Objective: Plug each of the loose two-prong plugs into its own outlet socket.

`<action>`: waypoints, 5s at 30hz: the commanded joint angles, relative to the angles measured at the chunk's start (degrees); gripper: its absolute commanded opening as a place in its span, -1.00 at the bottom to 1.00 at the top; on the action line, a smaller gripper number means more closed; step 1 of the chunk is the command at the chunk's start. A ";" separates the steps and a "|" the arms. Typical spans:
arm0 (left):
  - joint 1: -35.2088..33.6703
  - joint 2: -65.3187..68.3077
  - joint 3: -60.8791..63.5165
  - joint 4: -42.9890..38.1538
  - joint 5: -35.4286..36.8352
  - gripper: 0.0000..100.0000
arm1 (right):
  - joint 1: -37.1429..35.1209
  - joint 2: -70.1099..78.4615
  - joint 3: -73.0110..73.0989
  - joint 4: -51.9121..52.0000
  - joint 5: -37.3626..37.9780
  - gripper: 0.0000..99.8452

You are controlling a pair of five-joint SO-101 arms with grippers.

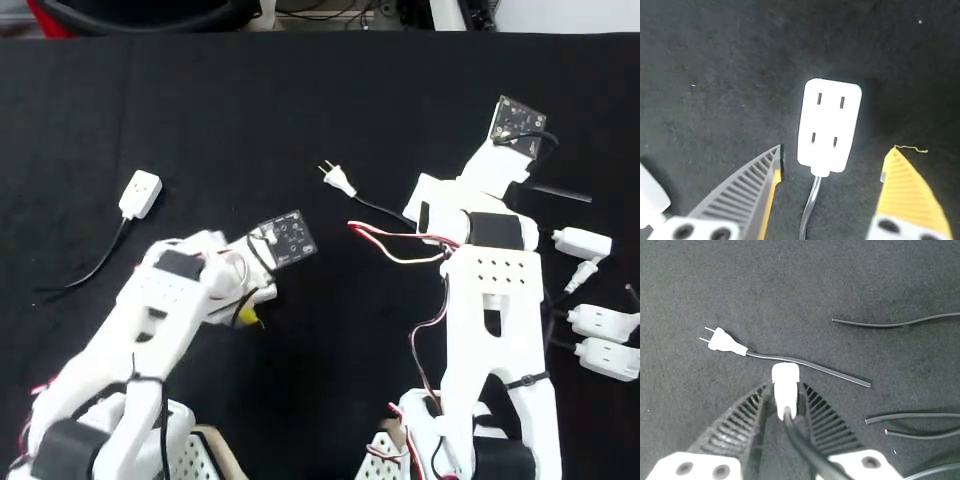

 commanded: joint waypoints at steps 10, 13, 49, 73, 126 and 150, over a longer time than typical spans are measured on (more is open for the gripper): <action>-0.48 12.31 -9.10 -0.44 -6.51 -0.55 | 0.44 -0.13 -1.71 0.09 0.26 -0.98; -0.31 16.70 -12.35 1.58 -6.33 -0.55 | 0.44 -0.13 -1.71 0.09 0.26 -0.98; 19.03 25.85 -26.15 4.22 13.63 -0.32 | 4.04 -0.40 -6.37 6.42 4.22 -0.98; -6.64 -41.41 8.31 9.85 24.26 -0.36 | -15.47 -0.40 7.08 7.30 18.73 -0.98; -14.64 -68.13 29.67 13.36 17.85 -0.36 | -24.09 -14.29 22.81 -0.53 13.80 -0.98; -14.64 -68.13 31.60 13.45 16.18 -0.36 | -23.82 -15.34 30.81 -8.18 8.70 -0.98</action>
